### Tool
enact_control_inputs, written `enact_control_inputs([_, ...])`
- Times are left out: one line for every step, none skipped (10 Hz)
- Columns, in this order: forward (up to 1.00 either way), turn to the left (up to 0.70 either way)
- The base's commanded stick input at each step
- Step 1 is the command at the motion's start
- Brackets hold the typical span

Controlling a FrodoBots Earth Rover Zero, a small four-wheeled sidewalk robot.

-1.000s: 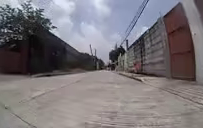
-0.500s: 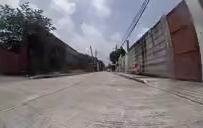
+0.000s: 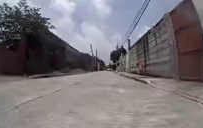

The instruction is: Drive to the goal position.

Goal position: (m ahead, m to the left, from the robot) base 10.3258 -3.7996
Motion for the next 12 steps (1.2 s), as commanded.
enact_control_inputs([0.50, 0.01])
enact_control_inputs([0.50, 0.01])
enact_control_inputs([0.50, 0.01])
enact_control_inputs([0.50, 0.01])
enact_control_inputs([0.50, 0.01])
enact_control_inputs([0.50, 0.01])
enact_control_inputs([0.50, 0.01])
enact_control_inputs([0.50, 0.01])
enact_control_inputs([0.50, 0.01])
enact_control_inputs([0.50, 0.01])
enact_control_inputs([0.50, 0.01])
enact_control_inputs([0.50, 0.01])
